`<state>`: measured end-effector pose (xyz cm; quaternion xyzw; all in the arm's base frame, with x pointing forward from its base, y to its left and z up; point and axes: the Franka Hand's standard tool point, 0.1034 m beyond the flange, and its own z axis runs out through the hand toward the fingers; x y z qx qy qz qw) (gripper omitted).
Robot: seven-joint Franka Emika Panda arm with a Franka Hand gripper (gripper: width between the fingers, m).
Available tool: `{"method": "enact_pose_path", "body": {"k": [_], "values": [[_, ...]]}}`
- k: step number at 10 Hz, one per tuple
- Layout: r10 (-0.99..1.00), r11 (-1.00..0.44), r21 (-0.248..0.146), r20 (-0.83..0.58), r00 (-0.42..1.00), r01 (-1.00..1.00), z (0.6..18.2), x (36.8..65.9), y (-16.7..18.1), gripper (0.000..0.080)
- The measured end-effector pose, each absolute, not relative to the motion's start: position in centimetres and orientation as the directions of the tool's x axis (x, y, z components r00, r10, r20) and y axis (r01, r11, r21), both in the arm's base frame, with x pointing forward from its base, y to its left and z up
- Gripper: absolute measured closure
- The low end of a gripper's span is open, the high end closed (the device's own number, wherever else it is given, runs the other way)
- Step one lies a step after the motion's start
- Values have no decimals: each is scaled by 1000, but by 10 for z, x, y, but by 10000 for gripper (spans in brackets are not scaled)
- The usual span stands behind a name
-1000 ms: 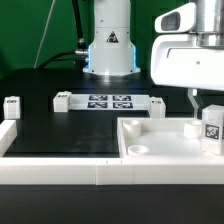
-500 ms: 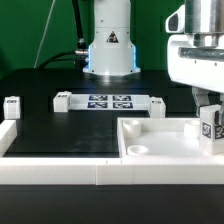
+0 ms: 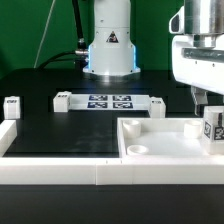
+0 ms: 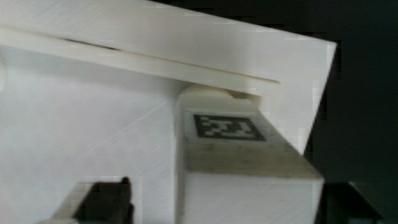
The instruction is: Assemble one leg
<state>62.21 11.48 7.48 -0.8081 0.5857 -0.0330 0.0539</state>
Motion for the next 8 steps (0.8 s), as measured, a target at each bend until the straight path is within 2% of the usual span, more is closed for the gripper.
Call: {"method": "enact_pose_path", "body": {"k": [1,2,4,6,8], "values": [[-924,-380,-127,0,383,-916,75,623,115,209],[-880,-473,-128,14,475,-872,76,623,116,162],[-717,-695,-120,51,695,-709,76,624,115,153],[-511,-859,-92,86,855,-504,76,624,115,151],[-299,-954,-53,110,948,-295,76,624,115,151]]}}
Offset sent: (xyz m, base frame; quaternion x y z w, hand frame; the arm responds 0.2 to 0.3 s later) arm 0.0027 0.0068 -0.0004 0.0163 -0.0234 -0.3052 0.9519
